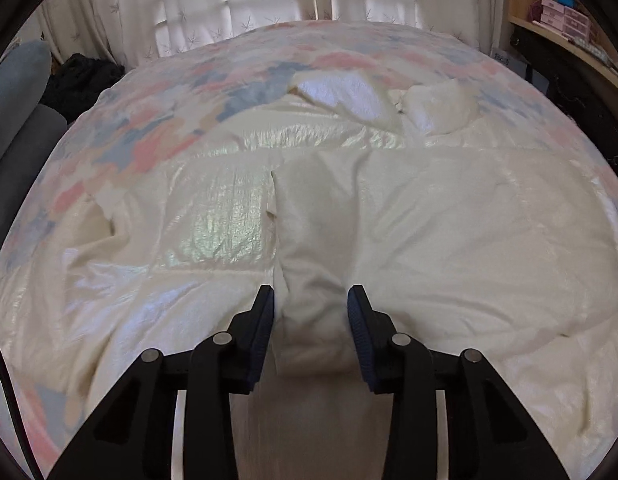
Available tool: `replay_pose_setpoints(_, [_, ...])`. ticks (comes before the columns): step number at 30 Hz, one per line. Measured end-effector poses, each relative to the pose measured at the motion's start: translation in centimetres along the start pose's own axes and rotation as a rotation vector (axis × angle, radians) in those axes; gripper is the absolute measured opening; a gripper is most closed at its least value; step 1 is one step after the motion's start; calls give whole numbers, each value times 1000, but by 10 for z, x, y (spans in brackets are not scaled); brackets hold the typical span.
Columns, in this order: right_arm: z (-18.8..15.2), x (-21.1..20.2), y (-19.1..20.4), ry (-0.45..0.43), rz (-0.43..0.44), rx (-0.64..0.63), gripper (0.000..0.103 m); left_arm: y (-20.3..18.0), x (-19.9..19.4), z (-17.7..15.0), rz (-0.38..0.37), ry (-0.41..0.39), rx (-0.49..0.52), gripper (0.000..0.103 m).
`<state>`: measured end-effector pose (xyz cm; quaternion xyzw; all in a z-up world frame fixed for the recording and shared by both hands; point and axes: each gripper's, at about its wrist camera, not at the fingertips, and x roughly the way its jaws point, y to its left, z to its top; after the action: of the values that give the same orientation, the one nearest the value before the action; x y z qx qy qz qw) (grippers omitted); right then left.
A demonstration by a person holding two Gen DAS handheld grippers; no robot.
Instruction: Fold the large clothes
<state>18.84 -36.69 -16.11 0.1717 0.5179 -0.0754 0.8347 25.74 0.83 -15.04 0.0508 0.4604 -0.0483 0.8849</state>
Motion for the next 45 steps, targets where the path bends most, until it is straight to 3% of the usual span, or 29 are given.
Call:
replay_pose_setpoints(7, [-24, -59, 28, -70, -117, -148, 62, -5, -75, -14, -51, -95, 29, 43])
replay_pose_setpoints(10, [-39, -82, 41, -98, -42, -162, 62, -10, -106, -26, -45, -133, 48, 44])
replay_pose_setpoints(13, [-59, -101, 54, -123, 17, -166, 62, -12, -130, -37, -17, -145, 46, 54])
replay_pose_setpoints(17, [-87, -117, 73, -142, 82, -163, 62, -8, -158, -60, 22, -156, 21, 55])
replay_pose_setpoints(25, [-146, -131, 89, -167, 146, -158, 62, 6, -191, -109, 34, -143, -71, 64])
replay_pose_setpoints(30, [-174, -132, 96, -130, 193, -127, 62, 13, -206, -131, 6, -123, -128, 68])
replay_pose_setpoints(45, [-218, -147, 143, -133, 183, -238, 62, 41, -229, -172, 10, -104, -185, 72])
